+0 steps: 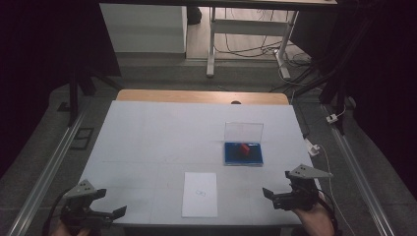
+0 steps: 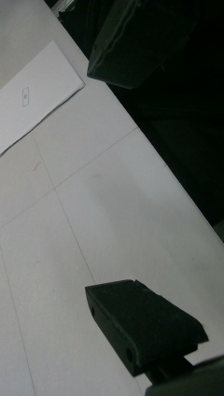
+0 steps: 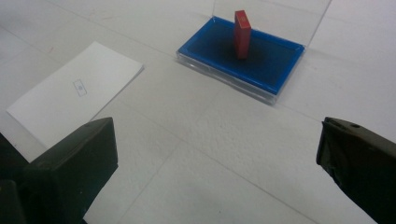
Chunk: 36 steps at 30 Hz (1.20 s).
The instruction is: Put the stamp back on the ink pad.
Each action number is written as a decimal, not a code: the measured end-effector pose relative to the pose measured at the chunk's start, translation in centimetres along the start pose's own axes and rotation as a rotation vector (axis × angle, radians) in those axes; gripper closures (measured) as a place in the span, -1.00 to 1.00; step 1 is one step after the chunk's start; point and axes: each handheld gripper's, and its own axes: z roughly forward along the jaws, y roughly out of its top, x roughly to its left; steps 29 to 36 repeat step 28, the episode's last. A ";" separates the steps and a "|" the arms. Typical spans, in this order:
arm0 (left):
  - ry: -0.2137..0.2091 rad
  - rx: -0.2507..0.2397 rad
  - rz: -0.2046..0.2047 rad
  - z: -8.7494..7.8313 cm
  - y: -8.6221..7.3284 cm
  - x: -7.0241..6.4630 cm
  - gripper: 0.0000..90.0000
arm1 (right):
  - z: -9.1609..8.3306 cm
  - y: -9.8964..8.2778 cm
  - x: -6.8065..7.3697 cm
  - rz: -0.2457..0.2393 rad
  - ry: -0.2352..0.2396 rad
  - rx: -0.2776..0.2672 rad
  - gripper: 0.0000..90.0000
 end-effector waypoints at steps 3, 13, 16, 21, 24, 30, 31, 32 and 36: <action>-0.001 -0.001 -0.001 0.0 0.0 0.0 -0.96 | -0.4 -0.5 0.0 0.003 -0.011 0.000 -1.00; 0.001 -0.002 0.000 0.0 0.0 0.0 -0.96 | -1.3 -2.1 0.1 0.033 -0.028 0.036 -1.00; 0.003 0.000 0.001 0.0 0.0 0.0 -0.96 | -1.6 -2.6 0.1 0.037 -0.039 0.045 -1.00; 0.002 -0.002 0.002 0.0 -0.1 0.0 -0.96 | -1.7 -3.2 0.4 0.039 -0.060 0.074 -1.00; 0.006 0.003 0.005 0.0 -0.1 0.0 -0.96 | -1.6 -3.3 0.4 0.039 -0.072 0.084 -1.00; 0.003 0.001 0.004 0.0 0.1 0.0 -0.96 | -1.5 -3.4 0.2 0.051 -0.076 0.095 -1.00; 0.003 0.001 0.004 0.0 0.1 0.0 -0.96 | -1.5 -3.4 0.2 0.051 -0.076 0.095 -1.00; 0.003 0.001 0.004 0.0 0.1 0.0 -0.96 | -1.5 -3.4 0.2 0.051 -0.076 0.095 -1.00; 0.003 0.001 0.004 0.0 0.1 0.0 -0.96 | -1.5 -3.4 0.2 0.051 -0.076 0.095 -1.00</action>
